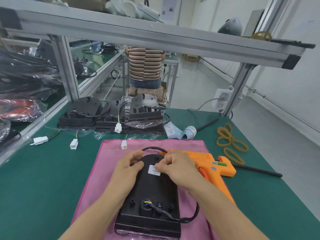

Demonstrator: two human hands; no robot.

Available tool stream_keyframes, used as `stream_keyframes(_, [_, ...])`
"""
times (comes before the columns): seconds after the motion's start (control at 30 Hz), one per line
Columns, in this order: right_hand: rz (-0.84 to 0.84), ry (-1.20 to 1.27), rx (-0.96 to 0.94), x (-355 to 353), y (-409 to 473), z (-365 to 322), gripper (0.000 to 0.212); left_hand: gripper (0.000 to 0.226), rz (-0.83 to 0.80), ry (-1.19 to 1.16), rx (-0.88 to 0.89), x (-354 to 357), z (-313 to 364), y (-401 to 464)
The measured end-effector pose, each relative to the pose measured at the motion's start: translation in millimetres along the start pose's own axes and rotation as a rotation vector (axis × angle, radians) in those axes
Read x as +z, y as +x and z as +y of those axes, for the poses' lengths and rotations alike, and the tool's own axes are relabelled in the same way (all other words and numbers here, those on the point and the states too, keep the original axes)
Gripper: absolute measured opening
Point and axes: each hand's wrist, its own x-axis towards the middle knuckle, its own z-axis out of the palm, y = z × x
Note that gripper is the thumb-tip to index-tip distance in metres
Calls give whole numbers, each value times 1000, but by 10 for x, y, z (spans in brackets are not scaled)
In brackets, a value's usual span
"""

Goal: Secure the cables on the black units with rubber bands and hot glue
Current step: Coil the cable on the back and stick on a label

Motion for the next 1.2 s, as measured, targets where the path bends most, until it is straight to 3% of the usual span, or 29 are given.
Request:
stream_keyframes(0.07, [26,-100,-1,17,12,-17,38,33,-15,0,10,1,15,-14])
stream_keyframes(0.17, [80,-199,-32,43,16,-31,25,29,-43,22,0,-6,2,-15])
stream_keyframes(0.27, [143,-233,-59,53,20,-23,14,43,-66,143,0,-10,-18,-11])
stream_keyframes(0.3, [160,-239,-35,56,22,-3,25,50,-70,148,-11,-8,-1,-19])
stream_keyframes(0.37, [186,-187,8,54,19,45,42,60,-68,121,-39,-11,57,-42])
stream_keyframes(0.53, [317,13,21,-141,-177,234,18,51,21,140,4,-113,51,-110])
stream_keyframes(0.67, [116,-256,166,-445,-573,473,55,41,60,230,98,-276,-24,-312])
stream_keyframes(0.73, [-112,-120,259,-524,-764,530,58,35,14,202,54,-294,-62,-407])
stream_keyframes(0.83, [-383,306,260,-532,-934,499,39,33,-49,136,-31,-246,-74,-492])
stream_keyframes(0.97, [-276,622,138,-475,-967,456,10,29,-77,184,-11,-183,-54,-548])
stream_keyframes(1.2, [-118,583,-116,-396,-755,247,14,39,-190,409,113,-212,-6,-522])
